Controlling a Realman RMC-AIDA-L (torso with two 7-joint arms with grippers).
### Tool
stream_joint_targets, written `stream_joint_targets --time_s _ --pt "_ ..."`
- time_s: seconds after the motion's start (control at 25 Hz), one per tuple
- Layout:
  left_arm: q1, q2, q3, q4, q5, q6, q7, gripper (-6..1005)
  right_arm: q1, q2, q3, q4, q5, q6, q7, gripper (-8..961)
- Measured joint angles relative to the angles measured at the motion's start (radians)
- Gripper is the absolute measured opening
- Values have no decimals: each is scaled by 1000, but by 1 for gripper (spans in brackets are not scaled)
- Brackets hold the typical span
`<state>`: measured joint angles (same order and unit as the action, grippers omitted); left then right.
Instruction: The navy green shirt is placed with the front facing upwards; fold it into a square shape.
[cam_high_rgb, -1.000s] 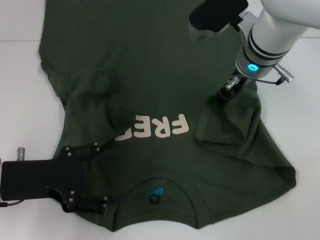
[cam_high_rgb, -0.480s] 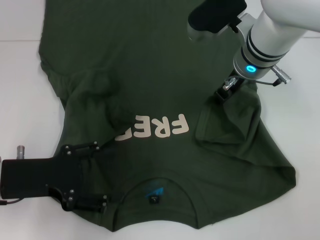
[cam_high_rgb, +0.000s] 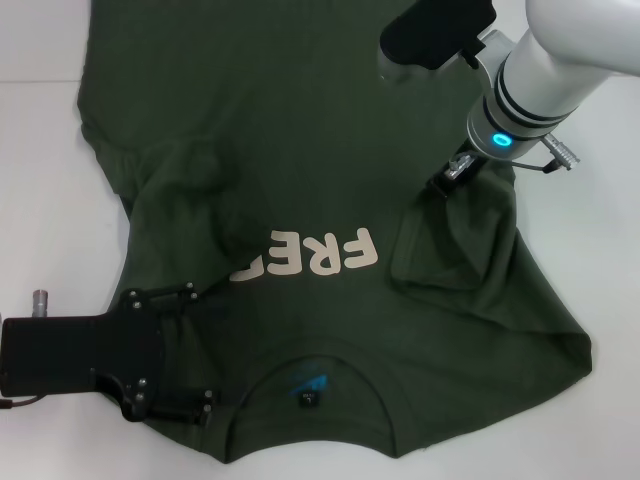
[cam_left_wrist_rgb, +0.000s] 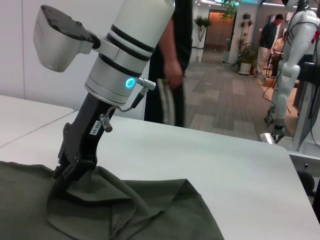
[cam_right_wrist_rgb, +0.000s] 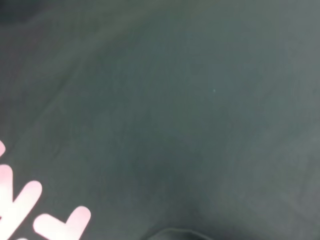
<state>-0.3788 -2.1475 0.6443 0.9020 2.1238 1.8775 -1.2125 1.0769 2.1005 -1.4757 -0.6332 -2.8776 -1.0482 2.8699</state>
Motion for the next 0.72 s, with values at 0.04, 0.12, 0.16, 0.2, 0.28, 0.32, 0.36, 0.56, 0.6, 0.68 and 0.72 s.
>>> stream_joint_targets --time_s 0.04,0.12,0.16,0.2,0.28,0.32,0.36,0.56,0.6,0.68,0.72 --pt "0 0 0 0 0 0 0 901 0 1 0 0 1 4 0 293" --pt "0 0 0 0 1 0 0 901 -1 1 -1 0 2 10 -1 259" --pt "0 0 0 0 1 0 1 901 -1 1 -2 0 2 12 -1 242" --pt "0 0 0 0 1 0 1 901 -1 1 -2 -1 2 13 -2 225" --pt "0 0 0 0 1 0 1 901 -1 1 -3 -6 2 18 -2 179" --pt "0 0 0 0 1 0 1 901 -2 1 -3 -9 2 22 -3 156" --pt "0 0 0 0 1 0 1 901 -2 1 -3 -10 2 29 -3 133" --pt "0 0 0 0 1 0 1 901 -2 -3 2 -12 2 60 -3 54" --pt "0 0 0 0 1 0 1 901 -2 -4 3 -12 1 70 -3 43" --pt "0 0 0 0 1 0 1 900 -2 -5 4 -12 1 85 -2 40" --pt "0 0 0 0 1 0 1 900 -3 -5 4 -12 1 91 -1 47"
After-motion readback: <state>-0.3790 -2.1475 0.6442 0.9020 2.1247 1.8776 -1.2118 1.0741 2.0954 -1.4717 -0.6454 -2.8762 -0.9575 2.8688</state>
